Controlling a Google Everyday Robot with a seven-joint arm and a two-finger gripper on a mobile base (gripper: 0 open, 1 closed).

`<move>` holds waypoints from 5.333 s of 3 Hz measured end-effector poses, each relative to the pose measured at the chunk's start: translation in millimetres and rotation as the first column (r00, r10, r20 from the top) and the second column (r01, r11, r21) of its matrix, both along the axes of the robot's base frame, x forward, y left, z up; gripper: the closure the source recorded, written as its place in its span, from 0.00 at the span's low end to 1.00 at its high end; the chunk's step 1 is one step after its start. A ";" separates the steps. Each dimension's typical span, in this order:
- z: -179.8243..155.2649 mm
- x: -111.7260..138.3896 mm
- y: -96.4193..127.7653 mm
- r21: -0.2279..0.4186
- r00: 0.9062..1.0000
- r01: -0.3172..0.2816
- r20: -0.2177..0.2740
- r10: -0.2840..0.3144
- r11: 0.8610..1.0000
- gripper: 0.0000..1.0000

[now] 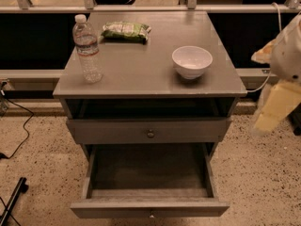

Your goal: Close middle drawer

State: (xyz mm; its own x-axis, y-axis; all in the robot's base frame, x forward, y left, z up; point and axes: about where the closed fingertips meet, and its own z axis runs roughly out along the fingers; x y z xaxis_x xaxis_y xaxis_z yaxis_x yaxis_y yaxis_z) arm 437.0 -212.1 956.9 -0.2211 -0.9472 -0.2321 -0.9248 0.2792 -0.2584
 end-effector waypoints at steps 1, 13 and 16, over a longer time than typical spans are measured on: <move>-43.2 -24.2 25.1 0.082 0.998 -0.057 0.034 0.054 0.995 0.00; -366.8 -65.5 -21.2 0.053 0.892 -0.451 0.014 0.451 0.891 0.86; -513.1 -102.1 17.5 0.231 0.929 -0.337 -0.078 0.363 0.913 1.00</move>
Offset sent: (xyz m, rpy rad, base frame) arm -0.0181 0.0194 -0.0336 0.0629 -0.0268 0.0370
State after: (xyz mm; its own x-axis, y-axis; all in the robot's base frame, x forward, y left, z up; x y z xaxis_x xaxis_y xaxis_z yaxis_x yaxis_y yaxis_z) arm 334.9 -194.6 443.8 0.0782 -0.9009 -0.4270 -0.9930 -0.0321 -0.1141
